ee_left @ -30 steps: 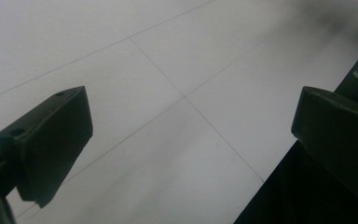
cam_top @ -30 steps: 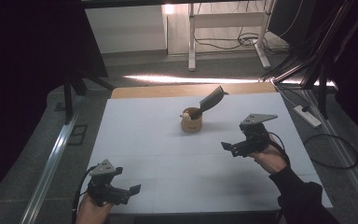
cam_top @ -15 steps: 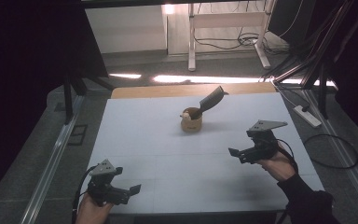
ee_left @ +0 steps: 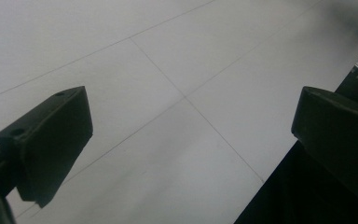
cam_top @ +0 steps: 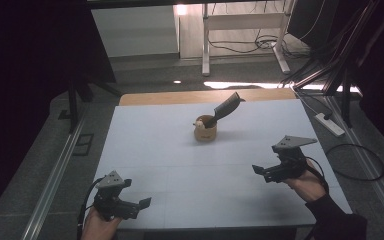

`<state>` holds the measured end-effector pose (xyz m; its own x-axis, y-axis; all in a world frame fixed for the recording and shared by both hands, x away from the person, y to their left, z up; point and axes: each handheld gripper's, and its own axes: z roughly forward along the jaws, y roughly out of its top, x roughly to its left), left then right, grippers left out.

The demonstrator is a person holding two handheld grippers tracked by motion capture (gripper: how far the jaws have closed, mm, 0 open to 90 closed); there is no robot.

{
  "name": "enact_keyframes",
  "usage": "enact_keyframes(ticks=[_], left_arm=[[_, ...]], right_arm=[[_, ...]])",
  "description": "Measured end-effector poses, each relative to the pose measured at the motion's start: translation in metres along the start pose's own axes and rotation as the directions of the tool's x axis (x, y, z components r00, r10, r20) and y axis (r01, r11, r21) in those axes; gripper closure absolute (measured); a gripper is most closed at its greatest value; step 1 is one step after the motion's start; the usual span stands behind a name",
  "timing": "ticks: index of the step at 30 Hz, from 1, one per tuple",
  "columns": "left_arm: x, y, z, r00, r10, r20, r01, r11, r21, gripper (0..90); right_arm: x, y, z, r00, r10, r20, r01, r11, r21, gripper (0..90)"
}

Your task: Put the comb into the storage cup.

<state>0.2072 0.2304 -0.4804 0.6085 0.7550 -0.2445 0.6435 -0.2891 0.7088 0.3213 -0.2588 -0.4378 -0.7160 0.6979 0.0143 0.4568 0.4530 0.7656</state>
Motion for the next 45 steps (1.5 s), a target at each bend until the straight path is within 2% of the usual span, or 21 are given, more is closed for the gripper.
enact_keyframes(ticks=[13,32,45], left_arm=[[0.000,0.000,0.000,1.0000,-0.002,-0.001,0.002,1.0000,0.000,0.0],[0.000,0.000,0.000,1.0000,-0.003,-0.001,0.003,1.0000,0.000,0.0],[0.000,0.000,0.000,1.0000,-0.005,0.000,0.005,1.0000,-0.001,0.0]], right_arm=[[-0.001,-0.017,-0.011,0.9999,-0.011,-0.003,0.011,1.000,0.016,0.0],[-0.001,-0.037,-0.026,0.9987,-0.006,0.051,0.004,0.999,0.046,0.0],[-0.004,-0.051,-0.039,0.9956,0.032,0.088,-0.036,0.998,0.048,0.0]])
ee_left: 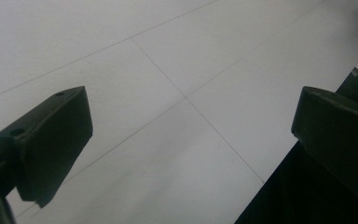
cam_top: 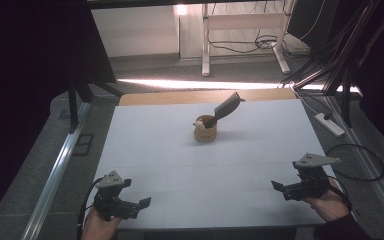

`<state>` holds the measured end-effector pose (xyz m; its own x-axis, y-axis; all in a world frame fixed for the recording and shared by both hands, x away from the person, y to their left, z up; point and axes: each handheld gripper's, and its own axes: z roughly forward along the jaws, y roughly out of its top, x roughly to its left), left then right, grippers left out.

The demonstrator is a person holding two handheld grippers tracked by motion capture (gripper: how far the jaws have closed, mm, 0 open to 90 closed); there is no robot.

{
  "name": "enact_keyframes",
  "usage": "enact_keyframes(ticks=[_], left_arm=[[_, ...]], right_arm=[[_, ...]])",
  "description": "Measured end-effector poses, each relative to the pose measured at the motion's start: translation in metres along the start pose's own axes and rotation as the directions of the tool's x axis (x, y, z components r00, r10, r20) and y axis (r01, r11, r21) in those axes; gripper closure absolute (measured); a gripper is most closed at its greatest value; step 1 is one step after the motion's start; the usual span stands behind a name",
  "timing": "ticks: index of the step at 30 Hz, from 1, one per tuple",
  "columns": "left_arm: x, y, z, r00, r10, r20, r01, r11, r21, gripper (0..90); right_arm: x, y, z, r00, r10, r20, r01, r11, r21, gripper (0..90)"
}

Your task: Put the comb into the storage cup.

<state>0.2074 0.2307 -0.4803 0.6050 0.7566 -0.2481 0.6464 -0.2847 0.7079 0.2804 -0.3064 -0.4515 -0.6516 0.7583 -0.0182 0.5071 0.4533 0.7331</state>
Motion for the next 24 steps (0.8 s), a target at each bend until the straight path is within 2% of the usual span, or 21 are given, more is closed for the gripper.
enact_keyframes(ticks=[12,24], left_arm=[[0.000,0.000,0.000,1.0000,-0.005,0.001,0.005,1.0000,-0.006,0.0],[0.001,-0.001,-0.002,0.9999,-0.011,0.011,0.011,0.9997,-0.020,0.0]], right_arm=[[-0.003,-0.014,-0.014,0.9986,0.041,0.032,-0.041,0.999,0.000,0.0],[-0.002,-0.025,-0.022,0.9972,0.047,0.058,-0.049,0.998,0.033,0.0]])
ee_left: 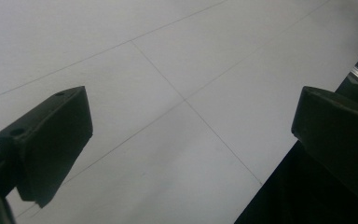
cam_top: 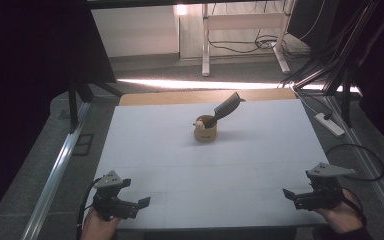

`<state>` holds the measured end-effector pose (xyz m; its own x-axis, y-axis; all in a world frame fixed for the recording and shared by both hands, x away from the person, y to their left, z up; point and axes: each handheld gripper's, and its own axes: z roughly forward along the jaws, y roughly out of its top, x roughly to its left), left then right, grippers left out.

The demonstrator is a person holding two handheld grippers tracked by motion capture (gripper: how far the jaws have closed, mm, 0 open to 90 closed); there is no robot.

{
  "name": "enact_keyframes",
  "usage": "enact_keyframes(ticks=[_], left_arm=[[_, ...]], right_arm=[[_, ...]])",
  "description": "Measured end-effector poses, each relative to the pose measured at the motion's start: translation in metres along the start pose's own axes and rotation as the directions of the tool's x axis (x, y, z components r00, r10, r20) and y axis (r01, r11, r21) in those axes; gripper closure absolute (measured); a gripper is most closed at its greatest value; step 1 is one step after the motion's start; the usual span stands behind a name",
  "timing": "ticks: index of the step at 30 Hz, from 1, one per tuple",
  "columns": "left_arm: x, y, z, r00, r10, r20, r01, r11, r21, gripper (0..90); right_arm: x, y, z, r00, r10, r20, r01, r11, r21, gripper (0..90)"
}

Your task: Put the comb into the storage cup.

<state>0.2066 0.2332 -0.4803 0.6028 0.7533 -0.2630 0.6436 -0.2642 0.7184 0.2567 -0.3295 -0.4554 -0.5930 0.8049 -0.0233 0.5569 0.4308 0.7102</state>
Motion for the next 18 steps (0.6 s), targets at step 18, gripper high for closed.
enact_keyframes(ticks=[18], left_arm=[[0.0000,-0.0003,-0.0012,0.9998,0.010,0.016,-0.010,0.9999,-0.012,0.0]], right_arm=[[-0.0019,-0.0058,-0.0042,0.9994,0.018,0.029,-0.019,0.999,0.043,0.0]])
